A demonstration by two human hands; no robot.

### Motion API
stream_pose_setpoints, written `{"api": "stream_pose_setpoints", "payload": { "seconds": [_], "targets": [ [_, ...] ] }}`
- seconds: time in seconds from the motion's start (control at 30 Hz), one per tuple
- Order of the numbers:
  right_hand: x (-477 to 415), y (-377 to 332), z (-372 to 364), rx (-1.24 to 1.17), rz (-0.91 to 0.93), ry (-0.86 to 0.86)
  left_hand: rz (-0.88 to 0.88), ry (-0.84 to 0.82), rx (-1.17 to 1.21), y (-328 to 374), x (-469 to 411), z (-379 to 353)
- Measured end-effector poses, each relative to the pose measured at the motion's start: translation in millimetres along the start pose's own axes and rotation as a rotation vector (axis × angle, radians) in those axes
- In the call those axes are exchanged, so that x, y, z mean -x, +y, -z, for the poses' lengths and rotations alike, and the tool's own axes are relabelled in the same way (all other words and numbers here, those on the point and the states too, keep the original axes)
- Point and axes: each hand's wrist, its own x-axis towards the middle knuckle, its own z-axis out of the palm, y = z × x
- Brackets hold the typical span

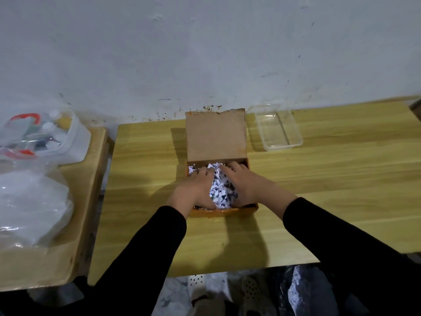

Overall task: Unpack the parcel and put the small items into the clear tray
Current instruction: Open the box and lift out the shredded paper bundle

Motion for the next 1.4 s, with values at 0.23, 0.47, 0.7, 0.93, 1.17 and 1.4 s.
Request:
{"api": "stream_pose_setpoints", "payload": {
  "seconds": [0.23, 0.47, 0.7, 0.93, 1.17, 1.4],
  "targets": [
    [-12.4, -6.6, -20.7, 0.127, -0.042, 0.095, -0.039, 0.099, -0.084, -1.3, -8.8, -10.5],
    [-19.7, -7.3, -29.1, 0.085, -0.094, 0.128, -0.078, 0.154, -0.023, -5.9, -14.8, -16.7],
    [-22.5, -5.7, -29.5, 0.015, -0.084, 0.103, -0.094, 0.179, -0.003, -5.1, -11.1, -17.9],
    [-19.0, -9.2, -24.9, -0.016, -0.098, 0.121, -0.080, 0.192, 0.016, -1.5, -3.9, -14.9],
    [-8.3, -14.3, -27.9, 0.019, -0.144, 0.139, -0.049, 0.196, -0.039, 11.5, 8.9, -11.0],
    [-2.6, -14.4, -20.0, 0.020, -0.128, 0.244, -0.043, 0.273, -0.104, 18.1, 13.9, -3.8]
  ]
}}
